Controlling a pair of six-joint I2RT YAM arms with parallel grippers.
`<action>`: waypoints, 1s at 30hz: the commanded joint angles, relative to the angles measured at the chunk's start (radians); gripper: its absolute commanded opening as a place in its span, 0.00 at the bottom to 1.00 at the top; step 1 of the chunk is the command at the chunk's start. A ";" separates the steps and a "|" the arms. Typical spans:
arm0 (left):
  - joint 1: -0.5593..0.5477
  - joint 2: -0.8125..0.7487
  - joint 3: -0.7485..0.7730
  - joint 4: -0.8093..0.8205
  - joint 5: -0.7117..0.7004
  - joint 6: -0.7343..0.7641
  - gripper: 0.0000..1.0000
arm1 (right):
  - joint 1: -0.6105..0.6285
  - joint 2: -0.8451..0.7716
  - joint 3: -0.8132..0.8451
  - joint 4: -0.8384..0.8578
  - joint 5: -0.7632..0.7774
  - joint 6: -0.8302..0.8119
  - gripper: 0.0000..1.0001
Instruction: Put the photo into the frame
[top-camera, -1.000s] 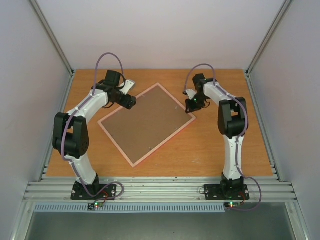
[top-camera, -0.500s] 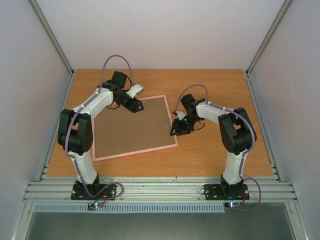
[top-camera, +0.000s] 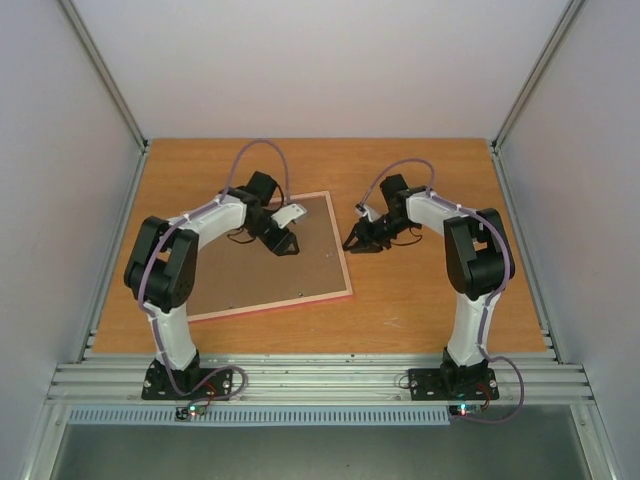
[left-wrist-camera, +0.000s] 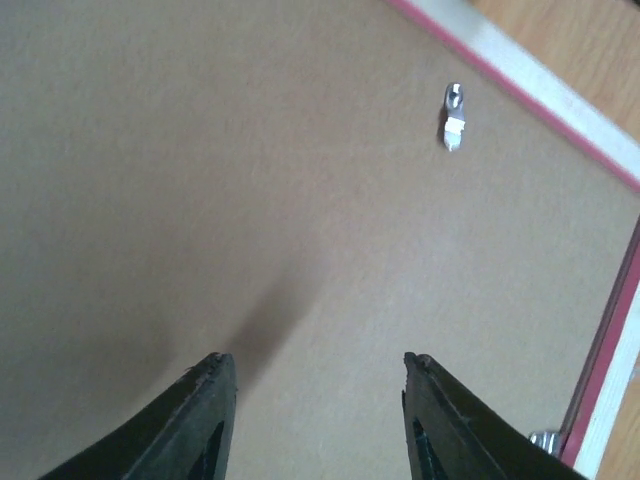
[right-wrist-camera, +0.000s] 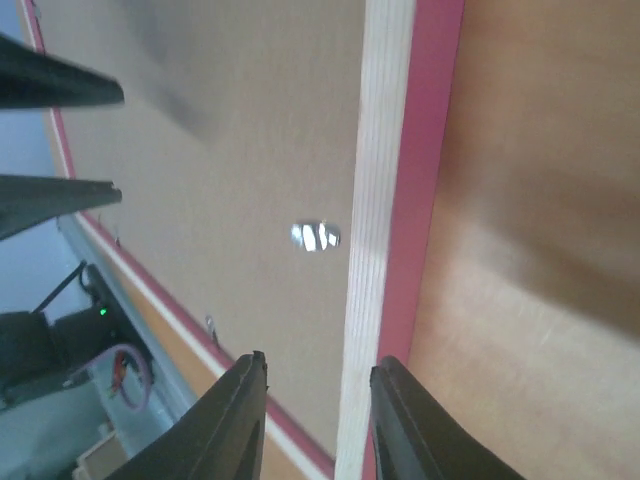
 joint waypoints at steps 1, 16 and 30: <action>-0.046 0.051 0.063 0.099 -0.011 -0.009 0.43 | 0.002 0.044 0.072 0.057 0.079 0.054 0.29; -0.153 0.182 0.168 0.082 -0.005 -0.121 0.23 | 0.010 0.127 -0.001 0.115 0.045 0.079 0.16; -0.213 0.218 0.118 0.105 -0.030 -0.143 0.19 | 0.009 0.125 -0.016 0.112 -0.024 0.080 0.15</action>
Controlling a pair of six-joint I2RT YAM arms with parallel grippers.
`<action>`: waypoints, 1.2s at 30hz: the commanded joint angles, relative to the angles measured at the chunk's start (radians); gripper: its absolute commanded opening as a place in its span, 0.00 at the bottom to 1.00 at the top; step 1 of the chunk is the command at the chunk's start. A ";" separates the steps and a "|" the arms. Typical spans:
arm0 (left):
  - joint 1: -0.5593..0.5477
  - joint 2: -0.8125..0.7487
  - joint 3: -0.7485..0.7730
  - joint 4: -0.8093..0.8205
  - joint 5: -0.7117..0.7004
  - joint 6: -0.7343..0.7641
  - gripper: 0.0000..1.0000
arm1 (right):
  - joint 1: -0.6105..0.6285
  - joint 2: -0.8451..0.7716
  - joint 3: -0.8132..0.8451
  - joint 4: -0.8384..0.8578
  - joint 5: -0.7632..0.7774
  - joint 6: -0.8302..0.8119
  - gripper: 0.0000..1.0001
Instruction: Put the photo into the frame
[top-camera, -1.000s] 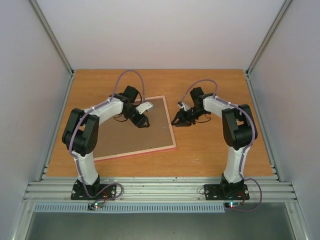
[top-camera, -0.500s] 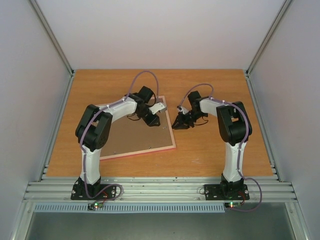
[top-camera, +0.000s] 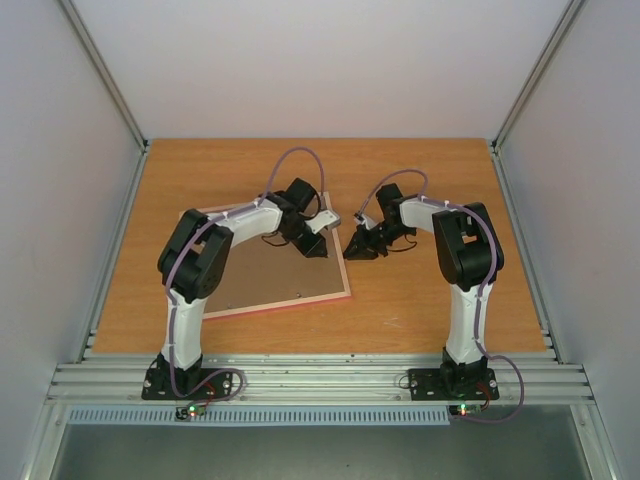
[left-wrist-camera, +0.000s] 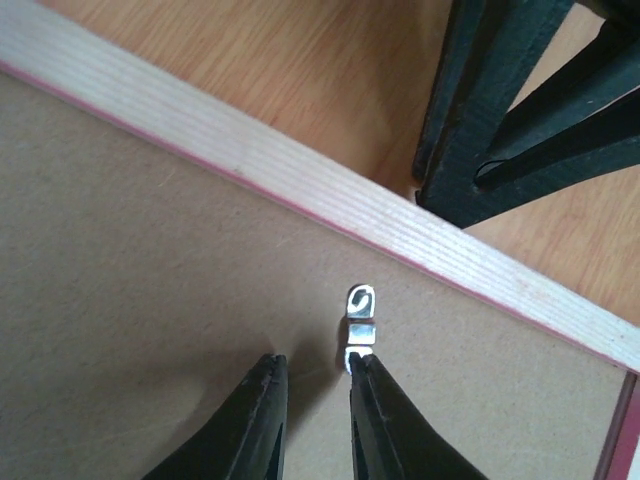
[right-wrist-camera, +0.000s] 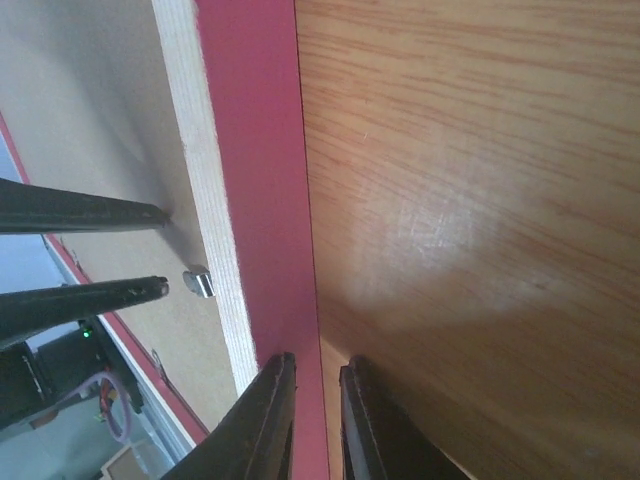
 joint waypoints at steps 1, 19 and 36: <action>-0.028 0.027 -0.045 0.010 -0.001 -0.003 0.19 | 0.007 0.010 -0.027 0.008 -0.062 0.003 0.15; -0.102 -0.056 -0.157 0.062 0.100 0.101 0.14 | 0.004 0.015 -0.033 0.026 -0.090 0.018 0.16; -0.060 -0.169 -0.213 0.235 -0.139 0.160 0.21 | -0.007 -0.070 -0.093 0.046 -0.112 0.018 0.24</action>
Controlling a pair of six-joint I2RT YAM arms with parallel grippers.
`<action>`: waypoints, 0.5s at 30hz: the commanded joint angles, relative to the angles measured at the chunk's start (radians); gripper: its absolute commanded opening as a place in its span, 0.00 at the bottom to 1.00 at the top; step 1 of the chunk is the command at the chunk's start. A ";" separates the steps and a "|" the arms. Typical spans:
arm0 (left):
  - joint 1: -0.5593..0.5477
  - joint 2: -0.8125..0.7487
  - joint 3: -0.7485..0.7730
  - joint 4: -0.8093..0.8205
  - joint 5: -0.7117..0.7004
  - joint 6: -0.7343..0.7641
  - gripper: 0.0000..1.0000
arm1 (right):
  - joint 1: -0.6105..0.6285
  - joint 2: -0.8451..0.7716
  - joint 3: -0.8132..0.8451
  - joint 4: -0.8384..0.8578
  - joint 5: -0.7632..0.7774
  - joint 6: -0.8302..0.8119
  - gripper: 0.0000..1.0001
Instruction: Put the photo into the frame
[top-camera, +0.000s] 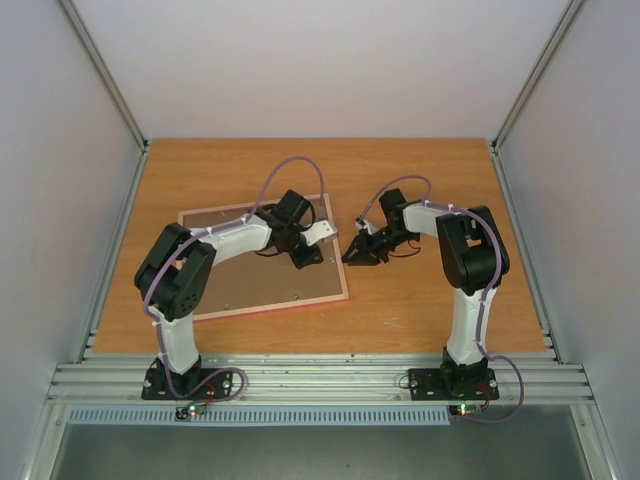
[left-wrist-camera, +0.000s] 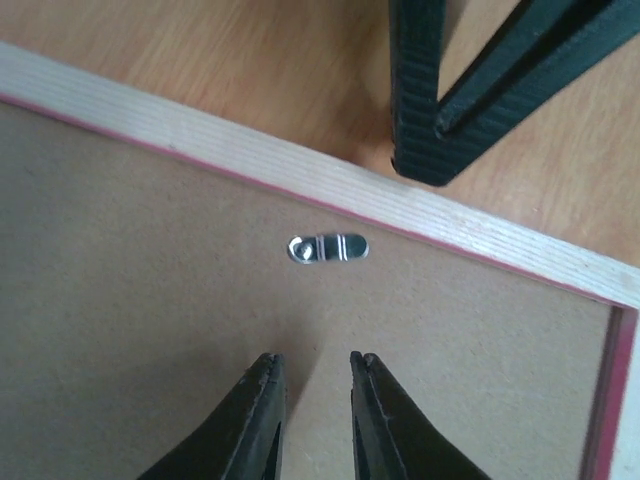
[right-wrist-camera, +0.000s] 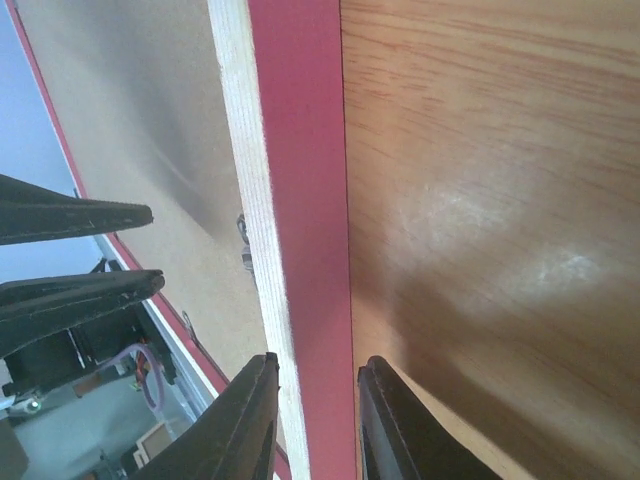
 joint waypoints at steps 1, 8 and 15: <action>-0.037 0.024 0.024 0.087 -0.117 0.060 0.21 | 0.001 -0.014 -0.007 0.025 -0.028 0.024 0.24; -0.101 0.044 -0.003 0.157 -0.243 0.120 0.21 | 0.002 0.027 -0.018 0.038 -0.048 0.052 0.23; -0.134 0.088 0.007 0.149 -0.275 0.155 0.19 | 0.005 0.065 -0.026 0.051 -0.048 0.059 0.21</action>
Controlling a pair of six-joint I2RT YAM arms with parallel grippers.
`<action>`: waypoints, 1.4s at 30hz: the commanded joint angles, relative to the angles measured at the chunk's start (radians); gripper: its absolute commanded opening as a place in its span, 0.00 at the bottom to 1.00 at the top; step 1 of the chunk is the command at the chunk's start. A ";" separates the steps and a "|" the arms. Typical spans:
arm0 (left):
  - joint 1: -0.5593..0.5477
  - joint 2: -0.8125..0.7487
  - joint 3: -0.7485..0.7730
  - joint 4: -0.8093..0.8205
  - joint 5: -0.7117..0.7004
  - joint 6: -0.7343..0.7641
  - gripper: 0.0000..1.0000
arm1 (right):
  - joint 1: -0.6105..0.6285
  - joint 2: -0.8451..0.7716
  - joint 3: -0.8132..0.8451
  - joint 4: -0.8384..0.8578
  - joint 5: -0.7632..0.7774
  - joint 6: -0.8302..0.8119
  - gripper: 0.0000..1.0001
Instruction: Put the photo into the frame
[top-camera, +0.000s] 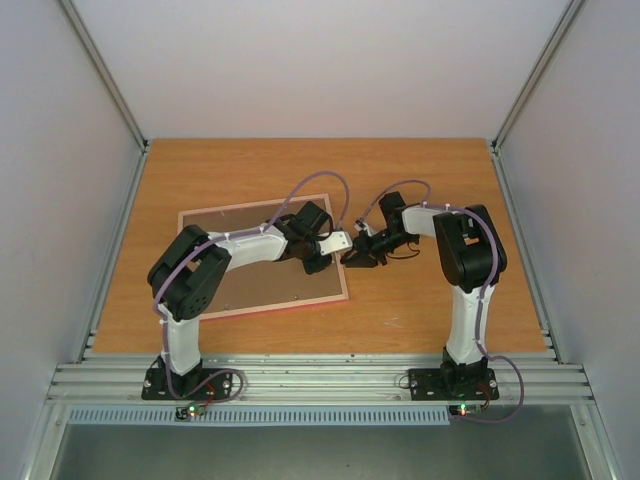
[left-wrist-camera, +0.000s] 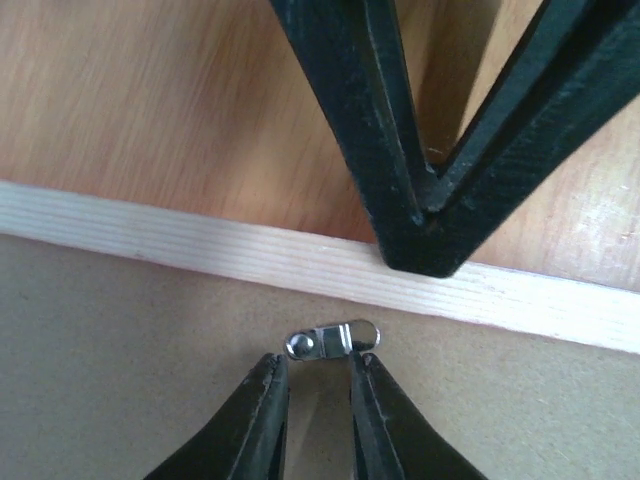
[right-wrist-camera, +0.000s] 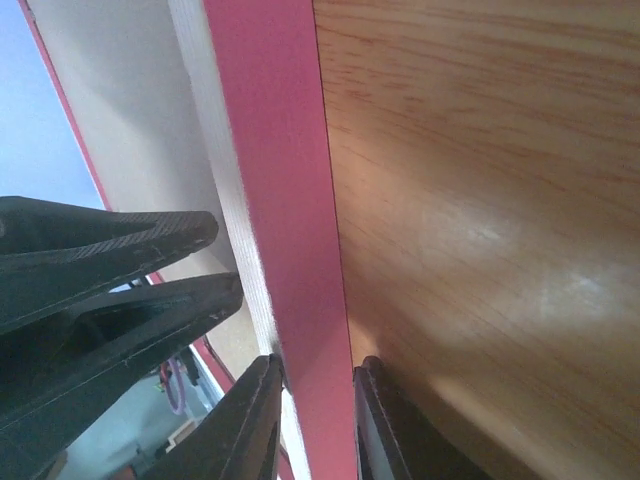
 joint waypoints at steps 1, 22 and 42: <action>-0.018 0.049 0.009 0.024 -0.044 0.041 0.19 | 0.005 0.040 -0.005 0.007 -0.006 0.012 0.21; -0.022 0.026 -0.023 -0.018 0.087 0.099 0.16 | -0.021 0.374 0.811 -0.110 0.242 -0.005 0.65; -0.021 0.052 0.054 -0.103 0.035 0.138 0.15 | 0.046 0.598 1.067 0.045 0.076 0.014 0.66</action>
